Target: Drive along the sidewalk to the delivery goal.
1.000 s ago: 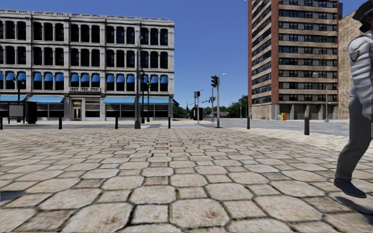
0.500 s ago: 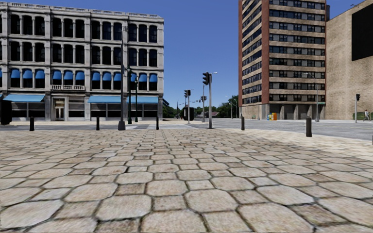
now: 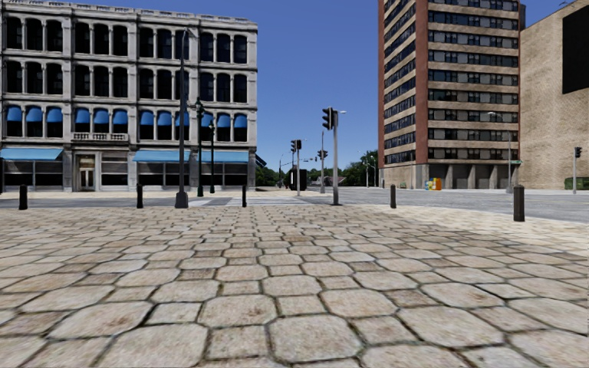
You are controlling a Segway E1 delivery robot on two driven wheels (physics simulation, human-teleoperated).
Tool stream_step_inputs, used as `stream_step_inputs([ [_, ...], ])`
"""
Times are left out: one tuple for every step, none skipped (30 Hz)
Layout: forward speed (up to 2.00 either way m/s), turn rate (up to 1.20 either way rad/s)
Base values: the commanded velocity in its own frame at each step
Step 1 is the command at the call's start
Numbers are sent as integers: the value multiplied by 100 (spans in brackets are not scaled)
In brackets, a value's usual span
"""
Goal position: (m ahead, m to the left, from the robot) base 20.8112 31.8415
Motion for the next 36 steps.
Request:
stream_step_inputs([
  [200, 0],
  [200, 0],
  [200, 0],
  [200, 0],
  [200, 0],
  [200, 0],
  [200, 0],
  [200, 0],
  [200, 0],
  [200, 0],
  [200, 0],
  [200, 0],
  [200, 0],
  [200, 0],
  [200, 0],
  [200, 0],
  [200, 0],
  [200, 0],
  [200, 0],
  [200, 0],
  [200, 0],
  [200, 0],
  [200, 0],
  [200, 0],
  [200, 0],
  [200, 0],
  [200, 0],
  [200, 0],
  [200, 0],
  [200, 0],
  [200, 0],
  [200, 0],
  [200, 0],
  [200, 0],
  [200, 0],
  [200, 0],
])
